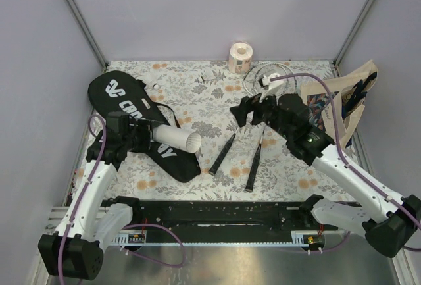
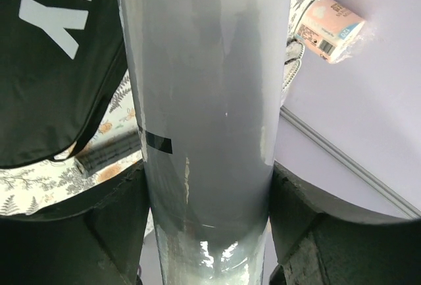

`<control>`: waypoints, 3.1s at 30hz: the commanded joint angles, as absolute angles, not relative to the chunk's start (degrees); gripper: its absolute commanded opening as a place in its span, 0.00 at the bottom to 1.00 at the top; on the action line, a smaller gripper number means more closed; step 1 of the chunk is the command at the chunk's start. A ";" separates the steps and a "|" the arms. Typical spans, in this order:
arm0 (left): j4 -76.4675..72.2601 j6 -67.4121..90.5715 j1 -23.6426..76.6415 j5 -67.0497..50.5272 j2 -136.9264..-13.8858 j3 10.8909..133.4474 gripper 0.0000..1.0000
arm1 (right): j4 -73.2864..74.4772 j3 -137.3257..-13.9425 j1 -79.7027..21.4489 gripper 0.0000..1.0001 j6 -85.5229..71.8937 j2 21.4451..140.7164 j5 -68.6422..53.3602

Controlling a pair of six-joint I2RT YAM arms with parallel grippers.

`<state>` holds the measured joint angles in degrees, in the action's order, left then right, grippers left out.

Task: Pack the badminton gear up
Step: Place the shuttlecock at the shuttle tube, then pick up the shuttlecock at the center of the board.

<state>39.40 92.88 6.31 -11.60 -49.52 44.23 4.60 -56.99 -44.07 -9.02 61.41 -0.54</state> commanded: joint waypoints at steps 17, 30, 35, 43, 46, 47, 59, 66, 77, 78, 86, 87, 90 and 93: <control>40.34 81.30 5.62 -8.08 -50.01 46.76 0.64 | 21.62 -73.21 -9.32 0.82 -9.49 95.35 10.72; 40.43 80.07 5.10 -8.44 -51.07 47.46 0.64 | 20.48 -75.85 -7.21 0.85 -8.53 102.39 10.11; 40.87 79.37 4.40 -8.53 -51.33 47.81 0.64 | 19.60 -76.11 -7.03 0.84 -7.74 103.62 8.44; 40.96 79.28 3.78 -8.61 -51.50 47.90 0.64 | 16.98 -70.51 -7.03 0.77 -12.03 98.88 -2.97; 40.61 79.10 3.61 -9.14 -51.77 47.81 0.64 | 15.47 -68.91 -7.03 0.76 -12.92 97.30 -6.06; 40.69 79.10 3.60 -9.23 -51.85 47.81 0.64 | 15.73 -68.73 -7.03 0.76 -13.01 97.03 -6.85; 40.43 79.01 3.08 -9.75 -51.68 47.20 0.64 | 12.92 -68.99 -7.64 0.70 -16.43 96.06 -15.46; 40.78 78.75 2.55 -9.84 -51.42 47.37 0.64 | 11.78 -69.70 -10.54 0.69 -18.63 97.82 -16.70; 42.01 78.14 2.02 -9.32 -50.71 47.99 0.64 | 16.26 -74.98 -12.83 0.70 -17.92 99.15 -11.71; 42.01 78.05 1.93 -9.14 -50.63 47.99 0.64 | 16.69 -74.27 -12.83 0.71 -18.28 98.01 -9.69; 42.01 77.87 1.76 -9.67 -50.80 48.16 0.64 | 22.32 -72.51 -10.38 0.81 -15.12 94.92 4.66; 42.10 77.78 1.76 -9.75 -50.89 48.25 0.64 | 22.50 -72.86 -9.85 0.82 -14.94 95.79 4.75; 42.01 77.70 1.76 -10.02 -50.98 48.43 0.64 | 25.12 -75.84 -9.05 0.84 -13.63 99.30 5.53; 42.01 77.61 1.67 -10.11 -50.98 48.60 0.64 | 27.24 -77.52 -9.05 0.84 -12.75 101.51 7.38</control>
<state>44.27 78.46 2.13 -8.86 -51.81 45.39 23.49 -73.93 -9.23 -15.09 98.61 3.01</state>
